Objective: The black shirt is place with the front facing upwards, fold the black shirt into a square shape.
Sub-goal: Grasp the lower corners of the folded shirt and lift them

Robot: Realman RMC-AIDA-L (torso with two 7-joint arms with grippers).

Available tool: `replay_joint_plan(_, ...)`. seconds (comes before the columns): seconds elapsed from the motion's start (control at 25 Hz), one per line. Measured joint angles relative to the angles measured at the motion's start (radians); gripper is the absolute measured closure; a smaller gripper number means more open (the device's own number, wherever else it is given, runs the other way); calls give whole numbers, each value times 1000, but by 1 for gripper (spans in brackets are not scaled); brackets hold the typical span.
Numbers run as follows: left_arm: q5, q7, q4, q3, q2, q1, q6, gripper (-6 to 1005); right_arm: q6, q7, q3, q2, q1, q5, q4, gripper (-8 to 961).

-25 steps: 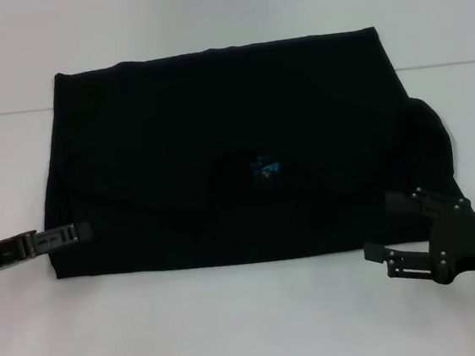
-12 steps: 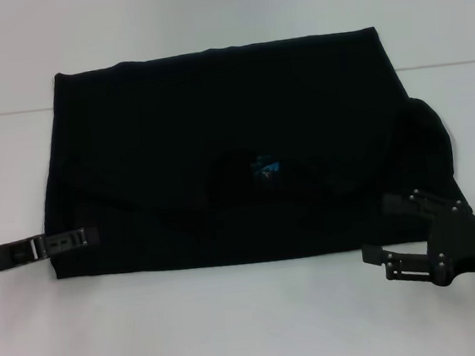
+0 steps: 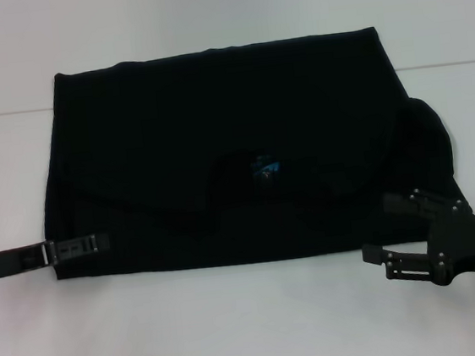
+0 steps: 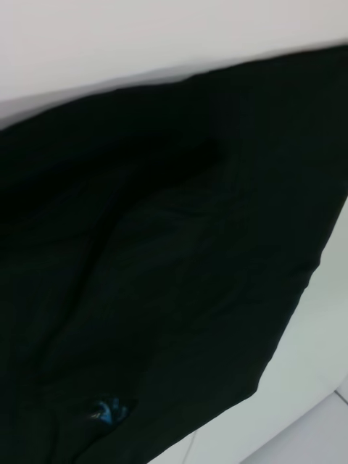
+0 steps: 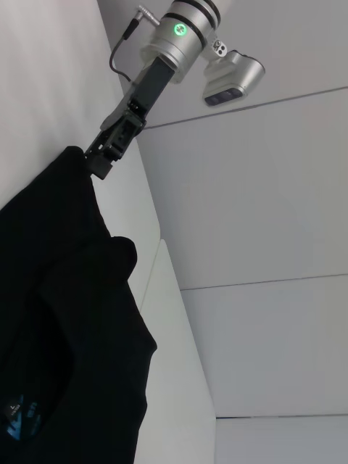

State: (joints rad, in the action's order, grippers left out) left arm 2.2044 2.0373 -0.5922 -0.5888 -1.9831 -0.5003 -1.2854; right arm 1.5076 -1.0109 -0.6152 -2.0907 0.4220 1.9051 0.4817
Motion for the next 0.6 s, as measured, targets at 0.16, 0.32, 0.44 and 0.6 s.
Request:
replay_joint_plan(0.16, 0, 0, 0, -15, 0, -2, -1, 64, 2, 0, 0, 0, 1, 0, 0, 5)
replay_joint_plan(0.32, 0, -1, 0, -16, -1, -5, -1, 65, 3, 0, 0, 0, 1, 0, 0, 5)
replay_joint_plan(0.44, 0, -6, 0, -19, 0, -8, -4, 72, 3, 0, 0, 0, 1, 0, 0, 5)
replay_joint_plan(0.6, 6, -6, -4, -61, 1, -8, 9, 102, 4, 0, 0, 0, 0, -2, 0, 5)
